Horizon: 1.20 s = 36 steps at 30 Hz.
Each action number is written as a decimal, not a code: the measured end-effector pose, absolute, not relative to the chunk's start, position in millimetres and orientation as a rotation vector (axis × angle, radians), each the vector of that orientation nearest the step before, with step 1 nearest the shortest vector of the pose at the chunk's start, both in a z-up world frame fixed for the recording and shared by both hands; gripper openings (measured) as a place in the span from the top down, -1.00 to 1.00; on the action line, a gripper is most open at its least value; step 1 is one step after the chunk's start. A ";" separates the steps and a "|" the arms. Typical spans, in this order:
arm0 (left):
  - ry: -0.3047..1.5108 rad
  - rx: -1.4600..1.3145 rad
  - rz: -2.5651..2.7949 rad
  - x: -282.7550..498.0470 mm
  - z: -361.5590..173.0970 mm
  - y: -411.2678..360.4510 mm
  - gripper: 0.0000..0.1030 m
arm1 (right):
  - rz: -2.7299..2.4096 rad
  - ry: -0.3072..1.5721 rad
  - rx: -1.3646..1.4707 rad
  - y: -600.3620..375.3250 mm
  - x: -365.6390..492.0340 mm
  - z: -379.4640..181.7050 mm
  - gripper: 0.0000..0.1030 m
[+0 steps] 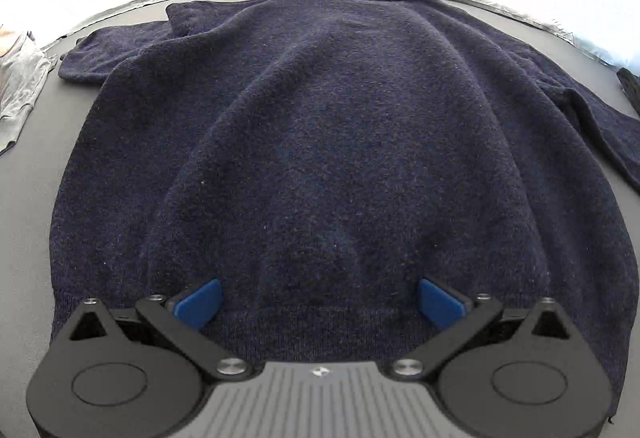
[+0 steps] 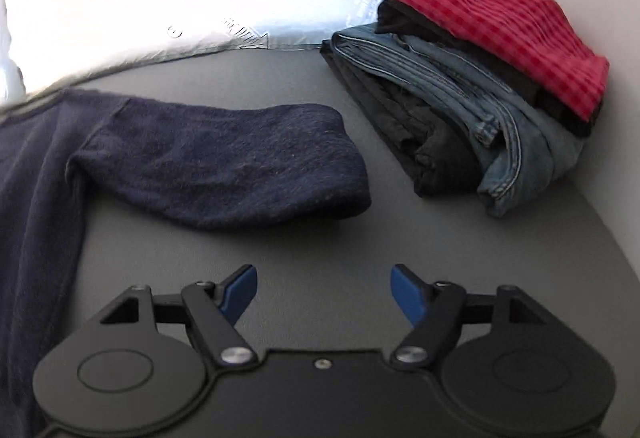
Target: Fold clothes
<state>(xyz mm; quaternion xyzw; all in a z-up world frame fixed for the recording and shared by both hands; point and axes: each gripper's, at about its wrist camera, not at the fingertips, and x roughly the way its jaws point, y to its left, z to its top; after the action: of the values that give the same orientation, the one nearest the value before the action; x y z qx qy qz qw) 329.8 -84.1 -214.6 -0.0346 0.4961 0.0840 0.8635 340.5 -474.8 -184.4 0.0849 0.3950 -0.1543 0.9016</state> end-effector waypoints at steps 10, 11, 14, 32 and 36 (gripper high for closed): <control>1.090 -0.071 0.169 352.8 -214.8 -81.5 -1.00 | -0.328 0.771 -0.014 -477.4 396.6 -213.0 -0.34; 1.088 -0.072 0.170 352.8 -214.9 -82.2 -1.00 | -0.335 0.777 -0.025 -477.4 402.5 -217.0 -0.34; 1.081 -0.073 0.177 351.8 -214.5 -85.4 -1.00 | -0.324 0.745 -0.071 -478.0 407.7 -218.6 -0.17; 1.090 -0.073 0.171 359.7 -213.3 -85.8 -1.00 | -0.302 0.778 -0.301 -439.4 360.4 -206.3 0.17; 1.091 -0.071 0.168 361.1 -213.2 -86.2 -1.00 | -0.429 0.722 0.175 -493.6 345.4 -187.8 0.03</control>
<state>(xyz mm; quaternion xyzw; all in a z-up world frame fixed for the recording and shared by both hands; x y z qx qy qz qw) 361.1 -86.2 -213.2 -0.0335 0.5180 0.0797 0.8510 345.4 -493.6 -187.8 0.0847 0.3499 -0.2082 0.9094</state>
